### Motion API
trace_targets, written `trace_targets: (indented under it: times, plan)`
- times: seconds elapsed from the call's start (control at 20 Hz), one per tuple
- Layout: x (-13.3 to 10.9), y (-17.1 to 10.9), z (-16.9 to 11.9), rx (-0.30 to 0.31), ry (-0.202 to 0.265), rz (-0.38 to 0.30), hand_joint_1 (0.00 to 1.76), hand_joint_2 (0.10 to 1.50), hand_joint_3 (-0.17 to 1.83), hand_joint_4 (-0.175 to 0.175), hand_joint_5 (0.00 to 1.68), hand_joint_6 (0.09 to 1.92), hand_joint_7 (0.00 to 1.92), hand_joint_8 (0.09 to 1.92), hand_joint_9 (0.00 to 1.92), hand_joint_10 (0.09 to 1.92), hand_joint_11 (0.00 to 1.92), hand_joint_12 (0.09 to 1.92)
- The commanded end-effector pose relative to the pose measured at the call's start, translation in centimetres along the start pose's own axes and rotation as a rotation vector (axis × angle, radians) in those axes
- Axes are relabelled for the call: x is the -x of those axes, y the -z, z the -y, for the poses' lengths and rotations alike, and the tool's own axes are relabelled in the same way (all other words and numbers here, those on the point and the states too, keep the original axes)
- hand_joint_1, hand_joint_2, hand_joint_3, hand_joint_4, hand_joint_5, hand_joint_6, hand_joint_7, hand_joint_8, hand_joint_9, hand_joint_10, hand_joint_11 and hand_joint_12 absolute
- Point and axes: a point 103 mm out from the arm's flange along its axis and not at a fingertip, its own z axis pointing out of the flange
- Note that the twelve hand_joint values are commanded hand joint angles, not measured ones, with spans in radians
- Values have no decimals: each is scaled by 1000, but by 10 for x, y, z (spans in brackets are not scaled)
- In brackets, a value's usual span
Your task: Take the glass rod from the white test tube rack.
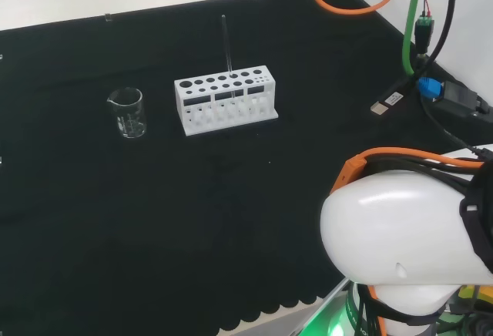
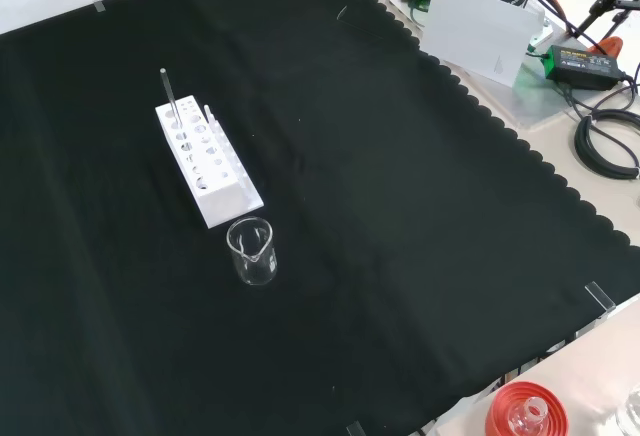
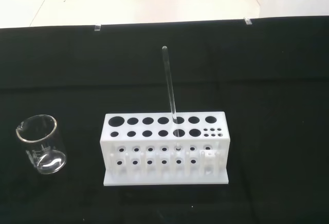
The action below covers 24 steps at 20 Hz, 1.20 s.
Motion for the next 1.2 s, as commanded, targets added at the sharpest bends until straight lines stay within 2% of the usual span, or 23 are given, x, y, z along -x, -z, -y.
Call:
trace_targets:
  times: [0.05,0.2,0.75,0.95,1.2]
  plan:
    - [-1,-1,-1,6,1,7,347,812,535,43,27,87,1,313,0,640,0,1095]
    - [-2,-2,-2,6,2,8,343,900,355,45,36,87,0,309,0,627,0,1121]
    - [-4,-4,-5,12,16,-3,349,946,250,42,80,87,0,425,0,671,0,1142]
    - [-3,-9,-13,23,55,-36,388,956,198,29,172,87,40,615,9,872,0,1236]
    - [-2,-12,-27,33,71,-22,412,952,175,18,224,87,73,702,58,951,0,1449]
